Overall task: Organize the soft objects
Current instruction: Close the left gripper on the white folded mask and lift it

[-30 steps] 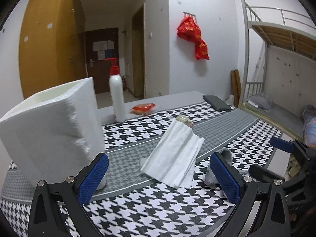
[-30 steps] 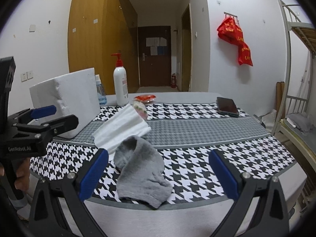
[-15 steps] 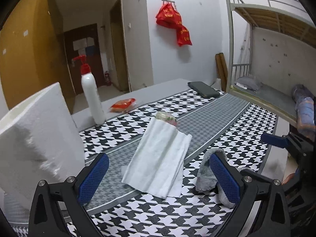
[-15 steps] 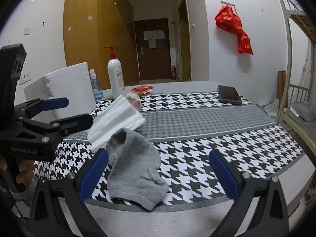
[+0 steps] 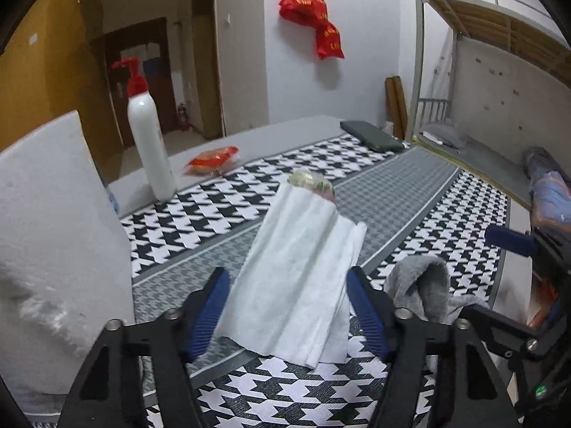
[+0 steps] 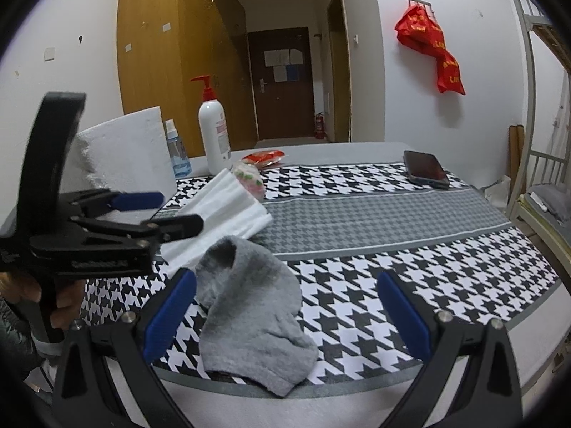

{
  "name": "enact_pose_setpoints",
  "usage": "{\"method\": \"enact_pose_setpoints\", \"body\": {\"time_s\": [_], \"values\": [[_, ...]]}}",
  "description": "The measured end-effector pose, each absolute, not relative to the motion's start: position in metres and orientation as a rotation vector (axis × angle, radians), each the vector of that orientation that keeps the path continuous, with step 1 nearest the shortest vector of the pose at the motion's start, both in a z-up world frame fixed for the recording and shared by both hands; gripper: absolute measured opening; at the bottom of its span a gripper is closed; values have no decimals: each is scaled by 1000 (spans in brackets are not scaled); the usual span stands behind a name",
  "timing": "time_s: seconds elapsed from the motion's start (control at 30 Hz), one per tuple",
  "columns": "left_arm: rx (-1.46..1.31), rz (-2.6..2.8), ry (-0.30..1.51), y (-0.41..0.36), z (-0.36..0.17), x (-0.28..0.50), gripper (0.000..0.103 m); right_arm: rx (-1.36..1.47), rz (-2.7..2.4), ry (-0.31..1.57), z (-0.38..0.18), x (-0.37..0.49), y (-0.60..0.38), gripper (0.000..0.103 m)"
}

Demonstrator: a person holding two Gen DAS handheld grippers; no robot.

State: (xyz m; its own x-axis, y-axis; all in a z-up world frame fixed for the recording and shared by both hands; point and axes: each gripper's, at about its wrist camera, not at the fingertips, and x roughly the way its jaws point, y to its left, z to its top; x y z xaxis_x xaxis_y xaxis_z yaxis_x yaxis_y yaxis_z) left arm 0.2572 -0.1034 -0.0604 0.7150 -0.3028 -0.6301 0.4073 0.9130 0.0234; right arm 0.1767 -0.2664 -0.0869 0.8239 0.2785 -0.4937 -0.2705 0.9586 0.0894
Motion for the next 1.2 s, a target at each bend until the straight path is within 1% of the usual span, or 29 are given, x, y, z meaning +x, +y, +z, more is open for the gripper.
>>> {"method": "enact_pose_setpoints", "body": {"time_s": [0.1, 0.17, 0.23, 0.27, 0.33, 0.37, 0.43, 0.5, 0.63, 0.87, 0.97, 1.07, 1.1, 1.17, 1.2], "values": [[157, -414, 669, -102, -62, 257, 61, 17, 306, 533, -87, 177, -264, 102], [145, -426, 678, -101, -63, 258, 55, 10, 307, 534, -87, 178, -262, 102], [135, -437, 703, -99, -66, 260, 41, 6, 312, 542, -88, 179, -260, 102], [129, -440, 718, -99, -68, 262, 39, 4, 313, 545, -89, 179, -260, 102], [117, -447, 740, -98, -70, 264, 27, 0, 315, 551, -90, 181, -258, 102], [109, -454, 749, -97, -71, 264, 24, -3, 316, 554, -90, 182, -258, 102], [102, -465, 758, -97, -71, 264, 13, -5, 319, 559, -90, 184, -256, 102], [98, -478, 762, -98, -72, 263, 7, -9, 322, 563, -91, 186, -254, 102], [97, -508, 760, -98, -71, 259, 3, -16, 327, 575, -94, 187, -250, 102], [122, -516, 618, -94, -53, 240, 2, -31, 321, 579, -94, 187, -247, 102], [116, -511, 630, -92, -53, 243, 5, -27, 320, 576, -93, 187, -247, 102], [120, -482, 648, -92, -56, 249, 15, -23, 329, 578, -94, 186, -246, 102], [121, -473, 653, -92, -57, 251, 23, -26, 330, 577, -94, 185, -246, 102], [119, -457, 661, -91, -59, 254, 44, -30, 335, 577, -94, 184, -245, 102], [117, -447, 661, -90, -60, 255, 47, -32, 337, 576, -94, 183, -245, 102]]}}
